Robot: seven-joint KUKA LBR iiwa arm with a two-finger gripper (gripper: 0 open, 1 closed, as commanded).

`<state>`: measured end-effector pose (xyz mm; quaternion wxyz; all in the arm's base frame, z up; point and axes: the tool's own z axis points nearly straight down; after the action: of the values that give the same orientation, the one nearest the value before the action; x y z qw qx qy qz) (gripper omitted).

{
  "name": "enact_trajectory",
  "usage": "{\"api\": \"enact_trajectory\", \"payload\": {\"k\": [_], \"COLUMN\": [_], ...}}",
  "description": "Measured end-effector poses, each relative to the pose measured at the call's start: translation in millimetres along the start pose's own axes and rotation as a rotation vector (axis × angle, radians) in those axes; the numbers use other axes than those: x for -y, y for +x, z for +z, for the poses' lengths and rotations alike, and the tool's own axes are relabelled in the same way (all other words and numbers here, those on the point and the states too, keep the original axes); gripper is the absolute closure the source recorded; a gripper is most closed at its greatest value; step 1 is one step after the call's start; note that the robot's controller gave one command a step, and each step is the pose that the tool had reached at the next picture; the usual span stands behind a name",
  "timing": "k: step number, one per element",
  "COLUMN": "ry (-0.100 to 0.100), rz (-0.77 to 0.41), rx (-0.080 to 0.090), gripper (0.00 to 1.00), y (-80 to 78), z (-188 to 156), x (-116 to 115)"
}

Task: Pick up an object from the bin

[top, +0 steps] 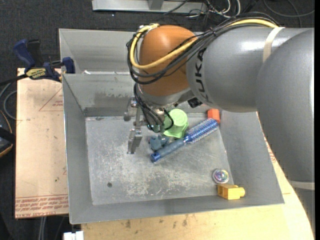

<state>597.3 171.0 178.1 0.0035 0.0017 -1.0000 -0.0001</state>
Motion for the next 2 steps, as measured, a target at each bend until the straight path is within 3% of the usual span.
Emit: {"api": "enact_trajectory", "payload": {"k": [1, 2], "ry": [-0.006, 0.003], "rz": [-0.166, -0.246], "rx": [0.015, 0.012], "gripper": [0.0, 0.0], "y": [5.1, 8.1], "z": [103.1, 72.7], "x": [58.9, 115.7]}}
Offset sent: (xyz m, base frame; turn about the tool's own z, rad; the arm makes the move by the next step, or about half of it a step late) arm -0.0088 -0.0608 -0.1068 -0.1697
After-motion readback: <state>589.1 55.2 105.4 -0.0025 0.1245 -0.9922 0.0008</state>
